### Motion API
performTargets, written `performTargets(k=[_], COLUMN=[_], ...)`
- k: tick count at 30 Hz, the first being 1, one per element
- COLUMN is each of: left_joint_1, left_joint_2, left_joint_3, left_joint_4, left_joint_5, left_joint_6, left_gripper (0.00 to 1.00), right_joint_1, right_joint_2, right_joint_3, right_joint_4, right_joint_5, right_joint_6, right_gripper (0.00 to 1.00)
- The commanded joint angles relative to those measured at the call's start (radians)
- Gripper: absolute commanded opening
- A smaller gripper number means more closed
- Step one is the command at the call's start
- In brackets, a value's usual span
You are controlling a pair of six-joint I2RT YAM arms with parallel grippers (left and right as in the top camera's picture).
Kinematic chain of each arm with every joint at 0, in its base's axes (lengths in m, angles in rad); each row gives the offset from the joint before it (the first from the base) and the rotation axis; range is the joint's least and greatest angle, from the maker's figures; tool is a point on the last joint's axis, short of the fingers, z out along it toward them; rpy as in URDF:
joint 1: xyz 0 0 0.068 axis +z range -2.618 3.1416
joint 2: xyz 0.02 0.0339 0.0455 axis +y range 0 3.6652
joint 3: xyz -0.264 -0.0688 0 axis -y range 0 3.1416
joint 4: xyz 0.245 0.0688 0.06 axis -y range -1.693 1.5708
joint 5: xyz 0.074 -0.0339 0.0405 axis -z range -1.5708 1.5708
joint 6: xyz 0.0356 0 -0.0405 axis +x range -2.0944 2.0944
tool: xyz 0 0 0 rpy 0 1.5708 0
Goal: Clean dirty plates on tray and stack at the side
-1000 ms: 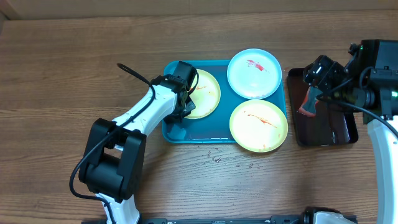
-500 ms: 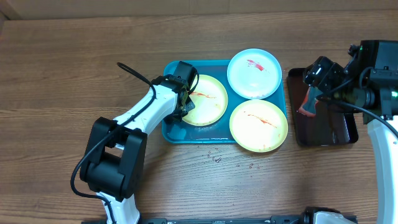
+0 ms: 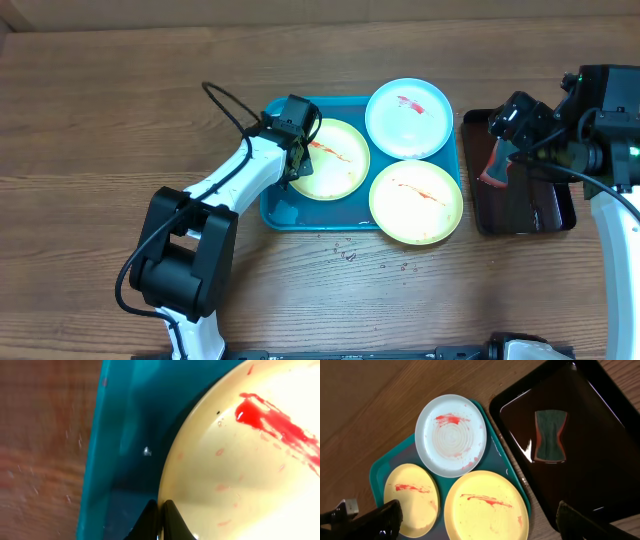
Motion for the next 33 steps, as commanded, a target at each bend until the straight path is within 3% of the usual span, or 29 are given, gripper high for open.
performTargets(k=[1,9,10,13,15,16,22,27,28,31,33], left_joint_1=[-0.005,-0.005,-0.005,-0.005,-0.005,-0.005,0.02,0.085,0.1,0.137,0.138], left_joint_2=[0.021,0.021,0.021,0.021,0.021,0.019,0.006,0.006,0.006,0.007,0.007], left_joint_3=[0.002,0.002,0.002,0.002,0.003,0.006,0.111,0.197,0.197,0.151,0.106], left_joint_4=[0.027,0.15,0.165,0.2,0.211,0.208,0.047,-0.13,-0.14,-0.152,-0.143], left_joint_5=[-0.122,-0.134,-0.134,-0.135,-0.134,-0.134,-0.104,0.187,0.251,0.252,0.202], left_joint_6=[0.28,0.67,0.699,0.717,0.71,0.693,0.378,0.022,-0.031,-0.165,-0.218], left_gripper=[0.04,0.04,0.09,0.46,0.88,0.99,1.0,0.95,0.9,0.49,0.49], right_joint_1=[-0.002,-0.002,-0.002,-0.002,-0.002,-0.002,-0.002,-0.002,-0.002,-0.002,-0.002], right_joint_2=[-0.005,-0.005,-0.005,-0.005,-0.005,-0.005,-0.005,-0.005,-0.005,-0.005,-0.004], right_joint_3=[0.026,0.026,0.026,0.026,0.026,0.026,0.026,0.026,0.024,0.013,0.004], right_joint_4=[0.0,-0.002,-0.002,-0.002,-0.002,-0.002,-0.002,-0.002,-0.002,0.0,-0.001], right_joint_5=[0.018,0.018,0.018,0.018,0.018,0.018,0.018,0.018,0.018,0.022,0.036], right_joint_6=[0.001,0.001,0.001,0.001,0.001,0.001,0.001,0.001,0.001,0.001,0.001], right_gripper=[1.0,1.0,1.0,1.0,1.0,1.0,1.0,1.0,1.0,1.0,1.0])
